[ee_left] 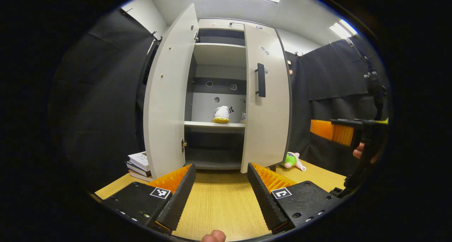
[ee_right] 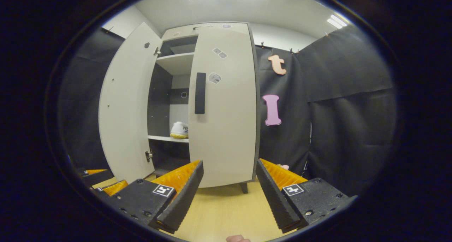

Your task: Grab one shoe with the right hand and put it into the shoe cabinet, grab the other shoe with the left hand and put it into the shoe cabinet; then close the right door with the right hand and the left door with the left hand.

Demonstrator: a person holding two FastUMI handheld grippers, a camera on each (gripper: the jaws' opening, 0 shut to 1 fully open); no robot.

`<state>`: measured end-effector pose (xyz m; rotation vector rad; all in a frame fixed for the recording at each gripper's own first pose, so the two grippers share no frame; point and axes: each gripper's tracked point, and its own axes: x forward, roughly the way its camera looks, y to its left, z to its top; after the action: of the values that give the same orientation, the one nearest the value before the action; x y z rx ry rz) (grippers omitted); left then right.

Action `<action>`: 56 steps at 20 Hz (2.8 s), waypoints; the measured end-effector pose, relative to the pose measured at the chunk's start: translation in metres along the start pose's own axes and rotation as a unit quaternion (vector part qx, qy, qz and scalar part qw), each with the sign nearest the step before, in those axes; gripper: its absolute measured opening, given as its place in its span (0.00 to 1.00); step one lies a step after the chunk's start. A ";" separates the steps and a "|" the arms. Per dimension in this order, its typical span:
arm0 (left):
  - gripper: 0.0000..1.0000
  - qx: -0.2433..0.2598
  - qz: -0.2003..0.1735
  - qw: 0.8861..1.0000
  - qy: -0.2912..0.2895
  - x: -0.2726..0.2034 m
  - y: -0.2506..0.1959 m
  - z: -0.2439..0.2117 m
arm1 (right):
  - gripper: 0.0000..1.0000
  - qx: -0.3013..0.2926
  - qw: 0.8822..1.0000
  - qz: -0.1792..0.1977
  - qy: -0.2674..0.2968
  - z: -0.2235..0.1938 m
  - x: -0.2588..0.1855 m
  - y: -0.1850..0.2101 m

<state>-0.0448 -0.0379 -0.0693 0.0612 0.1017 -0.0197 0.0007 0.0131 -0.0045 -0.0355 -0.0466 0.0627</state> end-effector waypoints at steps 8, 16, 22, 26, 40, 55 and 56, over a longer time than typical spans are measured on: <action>0.88 0.001 -0.008 1.000 -0.015 0.003 -0.005 0.021 | 0.97 0.003 1.000 -0.011 0.020 -0.030 -0.013 -0.010; 0.92 -0.063 0.095 0.990 -0.087 -0.007 0.108 0.098 | 0.97 -0.007 1.000 -0.005 0.023 -0.038 -0.015 -0.008; 0.93 -0.038 0.192 0.971 -0.137 -0.007 0.230 0.162 | 0.97 -0.010 0.999 0.005 0.030 -0.042 -0.015 -0.006; 0.93 -0.044 0.193 0.969 -0.147 0.019 0.262 0.185 | 0.97 -0.009 0.999 0.005 0.031 -0.039 -0.013 -0.007; 0.93 -0.074 0.126 0.983 -0.108 0.102 0.283 0.199 | 0.97 -0.014 1.000 -0.019 0.020 -0.024 -0.004 -0.021; 0.92 -0.076 0.098 0.986 -0.108 0.107 0.227 0.198 | 0.97 -0.012 1.000 -0.006 0.019 -0.025 0.008 -0.020; 0.92 -0.075 0.093 0.987 -0.107 0.109 0.221 0.198 | 0.97 -0.012 1.000 -0.008 0.019 -0.025 0.008 -0.021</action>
<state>0.0887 0.1687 0.1292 -0.0822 -0.1181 0.1686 0.0115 -0.0084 -0.0281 -0.0593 -0.0098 0.0457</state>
